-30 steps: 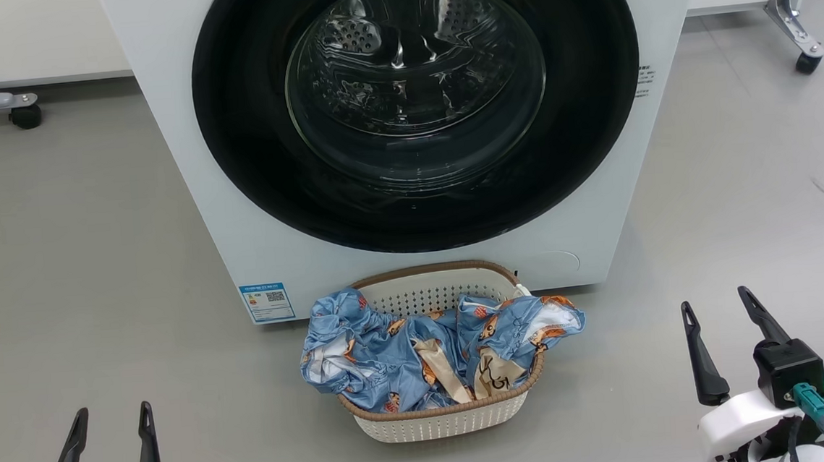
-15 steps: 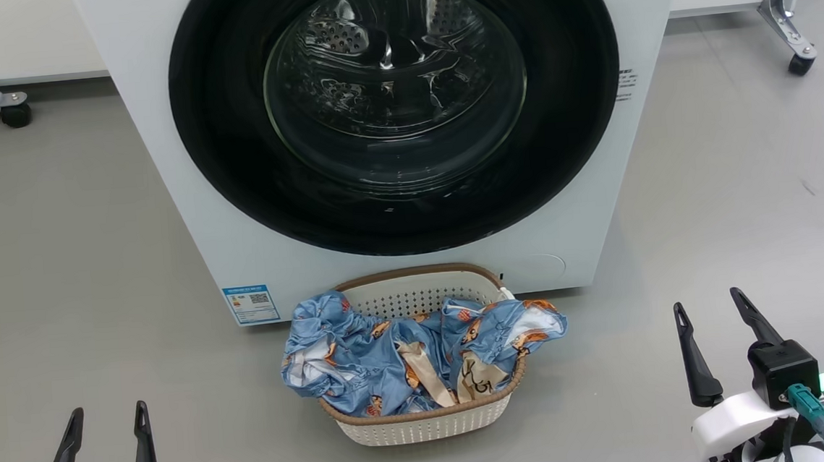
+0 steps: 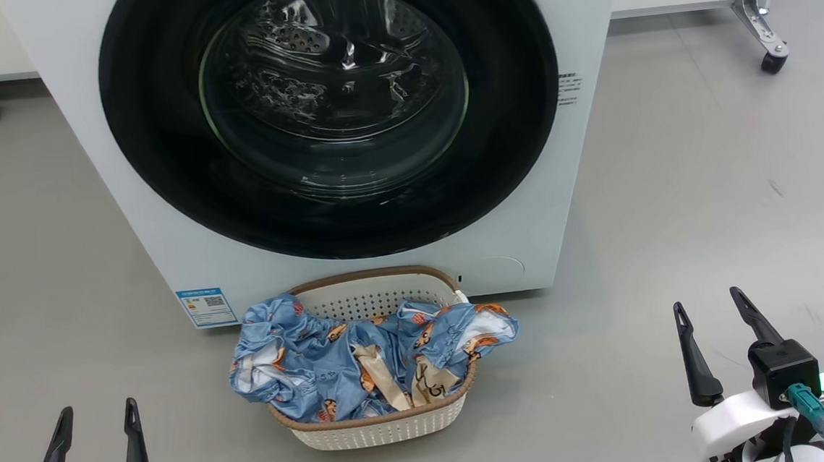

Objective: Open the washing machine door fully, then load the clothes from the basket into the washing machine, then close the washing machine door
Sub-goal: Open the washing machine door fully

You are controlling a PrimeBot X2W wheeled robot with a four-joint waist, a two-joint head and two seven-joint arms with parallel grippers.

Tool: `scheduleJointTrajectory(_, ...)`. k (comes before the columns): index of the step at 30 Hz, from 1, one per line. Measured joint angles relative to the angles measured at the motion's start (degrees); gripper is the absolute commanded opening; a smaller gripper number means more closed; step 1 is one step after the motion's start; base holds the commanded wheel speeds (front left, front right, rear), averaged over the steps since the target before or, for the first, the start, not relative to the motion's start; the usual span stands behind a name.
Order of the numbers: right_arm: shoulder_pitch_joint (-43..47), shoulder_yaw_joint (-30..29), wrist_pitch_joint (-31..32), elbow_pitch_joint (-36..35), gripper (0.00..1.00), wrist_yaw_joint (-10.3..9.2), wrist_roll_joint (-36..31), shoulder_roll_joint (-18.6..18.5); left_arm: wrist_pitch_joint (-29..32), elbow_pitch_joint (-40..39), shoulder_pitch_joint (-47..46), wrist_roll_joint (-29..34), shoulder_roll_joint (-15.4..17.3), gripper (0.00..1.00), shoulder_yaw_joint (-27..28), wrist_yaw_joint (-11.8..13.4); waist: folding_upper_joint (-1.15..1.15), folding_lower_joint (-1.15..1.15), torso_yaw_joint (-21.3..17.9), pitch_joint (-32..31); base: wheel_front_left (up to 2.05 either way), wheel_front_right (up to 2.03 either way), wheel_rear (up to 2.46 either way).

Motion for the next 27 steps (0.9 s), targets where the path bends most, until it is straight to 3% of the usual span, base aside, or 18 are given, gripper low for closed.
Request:
scheduleJointTrajectory(13,0.0,-0.6,0.0,-1.0,1.0,0.52,-0.1,0.8,0.0,-0.3,0.0,0.0,-0.6,1.0,1.1,0.0,0.0,0.0,0.0,0.4,0.46,0.46,-0.93)
scheduleJointTrajectory(26,-0.1,-1.6,0.0,-3.1,1.0,0.99,-0.1,1.6,-0.2,-0.3,0.0,0.0,-1.1,1.0,1.5,0.0,0.0,0.0,0.1,0.6,0.15,0.15,-0.31)
scheduleJointTrajectory(27,-0.1,-1.6,0.0,-3.2,0.95,1.02,-0.1,1.7,-0.2,-0.3,0.0,0.0,-1.1,1.0,1.5,0.0,0.0,0.0,0.1,0.6,0.0,0.0,0.0)
